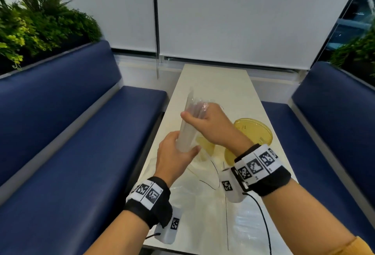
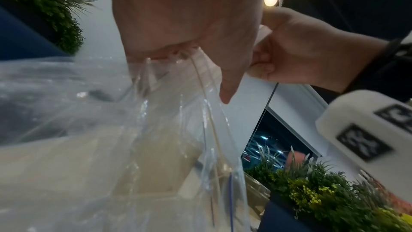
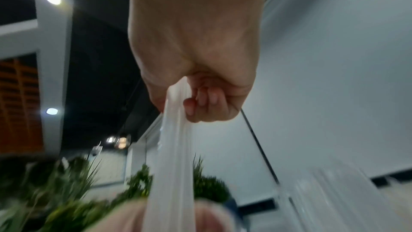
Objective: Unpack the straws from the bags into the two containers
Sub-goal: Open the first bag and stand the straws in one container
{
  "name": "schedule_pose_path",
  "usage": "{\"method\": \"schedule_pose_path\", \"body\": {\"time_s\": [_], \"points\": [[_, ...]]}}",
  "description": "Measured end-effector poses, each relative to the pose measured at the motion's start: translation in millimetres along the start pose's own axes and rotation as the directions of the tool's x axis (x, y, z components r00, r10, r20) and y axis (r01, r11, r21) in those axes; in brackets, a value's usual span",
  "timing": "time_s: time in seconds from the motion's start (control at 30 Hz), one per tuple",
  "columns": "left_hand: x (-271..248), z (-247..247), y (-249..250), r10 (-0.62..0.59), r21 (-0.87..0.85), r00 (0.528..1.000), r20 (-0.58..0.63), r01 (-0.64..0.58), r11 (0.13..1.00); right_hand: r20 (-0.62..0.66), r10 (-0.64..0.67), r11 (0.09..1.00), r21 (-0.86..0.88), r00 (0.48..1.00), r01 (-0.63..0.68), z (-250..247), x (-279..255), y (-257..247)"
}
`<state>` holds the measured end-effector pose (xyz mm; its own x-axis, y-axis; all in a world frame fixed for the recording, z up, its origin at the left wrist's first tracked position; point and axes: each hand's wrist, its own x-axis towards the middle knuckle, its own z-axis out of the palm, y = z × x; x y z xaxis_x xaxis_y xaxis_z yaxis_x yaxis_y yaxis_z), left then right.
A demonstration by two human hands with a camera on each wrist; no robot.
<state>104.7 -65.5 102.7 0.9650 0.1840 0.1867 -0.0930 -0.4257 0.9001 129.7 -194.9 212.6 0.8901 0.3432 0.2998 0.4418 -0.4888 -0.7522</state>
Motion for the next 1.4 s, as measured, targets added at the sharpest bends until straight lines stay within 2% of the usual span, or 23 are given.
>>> {"method": "schedule_pose_path", "body": {"time_s": [0.13,0.3,0.37,0.43,0.6,0.73,0.87,0.97,1.03,1.17,1.2,1.27,1.33,1.4], "points": [[0.8,-7.0,-3.3,0.012,-0.010,1.000,0.009,-0.012,1.000,-0.134,-0.097,0.995,0.018,0.986,0.100,-48.5,33.7,-12.1],[2.2,-13.4,-7.3,-0.009,-0.008,1.000,0.014,0.010,1.000,-0.336,-0.002,0.991,0.129,0.942,0.048,-86.8,71.4,-4.1],[2.7,-14.8,-10.0,-0.017,-0.026,1.000,0.010,0.017,1.000,-0.370,-0.020,0.996,0.071,0.929,0.049,-89.9,82.1,6.4],[4.0,-15.6,-10.9,-0.021,-0.052,1.000,0.010,0.022,0.998,-0.343,-0.038,0.999,-0.040,0.938,0.026,-83.8,89.5,18.2],[10.5,-15.7,-5.7,0.013,-0.051,1.000,0.005,-0.012,0.999,-0.173,-0.012,0.950,-0.310,0.985,-0.043,-47.9,96.8,43.9],[11.9,-16.3,-2.7,0.022,-0.066,1.000,0.020,-0.021,0.998,-0.154,0.031,0.951,-0.299,0.988,-0.076,-29.2,97.6,75.2],[11.5,-18.3,-3.3,0.024,-0.092,0.999,0.027,-0.021,0.996,-0.115,0.141,0.930,-0.326,0.983,-0.172,-12.1,89.9,107.0],[10.8,-19.7,-3.5,0.016,-0.092,0.999,0.034,-0.012,0.996,-0.184,0.201,0.902,-0.349,0.962,-0.255,-2.1,80.1,119.9],[10.3,-20.4,-2.7,0.009,-0.099,0.999,0.038,-0.005,0.995,-0.274,0.171,0.894,-0.361,0.946,-0.266,1.2,77.0,122.1],[10.3,-20.4,0.1,0.006,-0.116,0.999,0.040,-0.001,0.993,-0.402,-0.062,0.870,-0.470,0.913,-0.148,0.9,78.2,126.4],[10.5,-20.3,0.3,0.005,-0.119,0.999,0.041,0.000,0.993,-0.395,-0.117,0.846,-0.521,0.911,-0.117,0.5,78.8,127.5],[11.5,-20.0,1.1,0.003,-0.120,0.999,0.046,0.002,0.993,-0.265,-0.181,0.776,-0.630,0.947,-0.028,2.7,80.2,133.0],[12.1,-19.4,1.9,0.007,-0.114,0.998,0.055,0.000,0.993,-0.069,-0.144,0.689,-0.723,0.987,0.050,8.5,78.0,140.7],[12.9,-18.5,3.0,0.009,-0.107,0.998,0.062,-0.003,0.994,0.008,-0.054,0.632,-0.774,0.999,0.040,14.6,73.7,149.0]]}}
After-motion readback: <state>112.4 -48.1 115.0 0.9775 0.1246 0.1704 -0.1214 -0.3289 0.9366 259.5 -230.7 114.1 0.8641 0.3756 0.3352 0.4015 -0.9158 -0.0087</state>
